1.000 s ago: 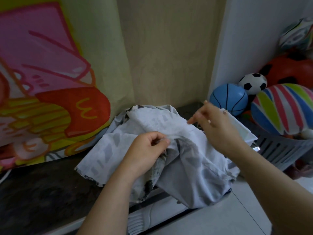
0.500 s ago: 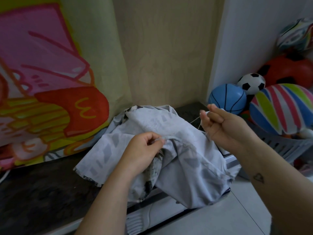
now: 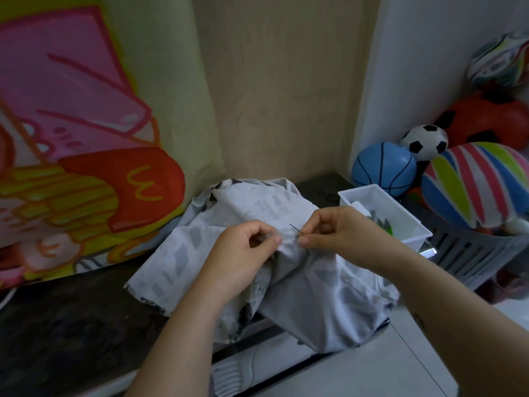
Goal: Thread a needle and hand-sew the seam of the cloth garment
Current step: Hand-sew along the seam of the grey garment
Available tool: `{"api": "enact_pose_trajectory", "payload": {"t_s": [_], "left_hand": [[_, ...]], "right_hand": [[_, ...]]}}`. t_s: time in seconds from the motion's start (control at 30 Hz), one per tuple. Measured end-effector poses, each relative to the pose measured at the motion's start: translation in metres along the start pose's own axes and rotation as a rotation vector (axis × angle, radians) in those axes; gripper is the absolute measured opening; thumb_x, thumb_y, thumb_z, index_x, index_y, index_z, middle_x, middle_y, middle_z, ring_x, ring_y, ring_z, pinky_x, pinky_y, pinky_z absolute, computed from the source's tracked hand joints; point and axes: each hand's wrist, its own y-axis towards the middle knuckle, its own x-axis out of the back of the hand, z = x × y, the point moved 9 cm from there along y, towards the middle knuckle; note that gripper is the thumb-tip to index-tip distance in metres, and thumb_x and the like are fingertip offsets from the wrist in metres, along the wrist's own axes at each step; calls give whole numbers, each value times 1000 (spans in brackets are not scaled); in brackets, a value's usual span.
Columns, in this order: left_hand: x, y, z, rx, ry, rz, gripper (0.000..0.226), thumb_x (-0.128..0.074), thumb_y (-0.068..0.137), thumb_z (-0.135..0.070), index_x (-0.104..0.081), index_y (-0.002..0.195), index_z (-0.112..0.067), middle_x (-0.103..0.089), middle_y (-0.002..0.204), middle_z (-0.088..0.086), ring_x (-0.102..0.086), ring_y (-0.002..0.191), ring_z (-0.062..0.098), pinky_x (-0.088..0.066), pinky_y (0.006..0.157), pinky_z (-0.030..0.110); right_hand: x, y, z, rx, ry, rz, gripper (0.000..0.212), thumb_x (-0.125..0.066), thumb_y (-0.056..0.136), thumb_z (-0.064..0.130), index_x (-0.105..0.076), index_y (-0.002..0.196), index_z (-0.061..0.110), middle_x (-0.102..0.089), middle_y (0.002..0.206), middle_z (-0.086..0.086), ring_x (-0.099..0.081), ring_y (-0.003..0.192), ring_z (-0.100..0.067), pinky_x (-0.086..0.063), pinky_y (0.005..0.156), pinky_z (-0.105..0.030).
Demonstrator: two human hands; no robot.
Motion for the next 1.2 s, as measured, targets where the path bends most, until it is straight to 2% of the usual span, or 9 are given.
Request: {"api": "enact_pose_trajectory", "payload": {"t_s": [0.23,0.33,0.4,0.47,0.6,0.67,0.8,1.07,1.2], "left_hand": [[-13,-3,2,11,91,128,15,-68,87,-25,-67,73,-31,-65,66,-19,-57,66,-9,-41,64,6],[-14,-2,2,18,80,139,15,-68,87,-26,-67,74,-32,-67,70,-19,-59,70,-10,-42,66,5],[-13,-3,3,17,69,142,14,-68,87,-27,-68,74,-33,-69,74,-18,-61,72,-8,-44,69,7],[-14,-4,2,17,61,146,13,-68,87,-27,-68,75,-33,-70,78,-16,-62,74,-6,-46,71,9],[-15,-3,2,17,58,140,12,-67,88,-26,-69,77,-30,-71,79,-11,-62,75,-3,-47,72,12],[-13,-3,3,21,52,134,13,-67,87,-25,-69,76,-30,-70,76,-14,-62,73,-4,-47,71,11],[-13,-3,5,33,47,136,13,-67,88,-26,-68,75,-30,-68,75,-14,-60,71,-4,-46,70,11],[-15,-4,5,35,18,151,14,-67,88,-24,-68,75,-29,-63,64,-23,-56,64,-10,-41,64,6],[-15,-4,6,40,16,158,14,-66,89,-25,-67,76,-30,-63,63,-23,-56,63,-10,-40,62,6]], "right_hand": [[5,-1,-9,-92,-235,131,1,-74,79,20,-73,79,20,-74,80,6,-67,76,0,-46,68,-2],[17,3,-5,-41,-215,16,8,-68,84,23,-73,81,29,-72,81,15,-63,77,8,-48,71,-5],[26,6,0,20,-371,-93,12,-65,87,26,-70,82,36,-65,83,23,-60,77,5,-43,67,-8],[23,8,3,66,-569,-118,12,-62,89,27,-70,89,36,-58,94,19,-54,78,1,-36,66,-7],[9,9,2,105,-745,-31,21,-58,91,17,-72,98,31,-62,107,11,-55,84,-5,-38,69,-6],[7,9,1,90,-772,-16,24,-57,91,14,-71,101,30,-62,108,10,-56,84,-6,-40,73,-9],[6,9,1,90,-785,10,27,-55,91,10,-70,104,29,-57,98,16,-50,75,2,-39,67,-4],[2,8,3,116,-766,42,26,-55,92,9,-70,108,25,-63,112,10,-50,87,1,-36,71,3],[1,7,5,127,-753,30,28,-56,90,7,-71,105,25,-65,111,9,-58,92,-6,-43,84,-10]]}}
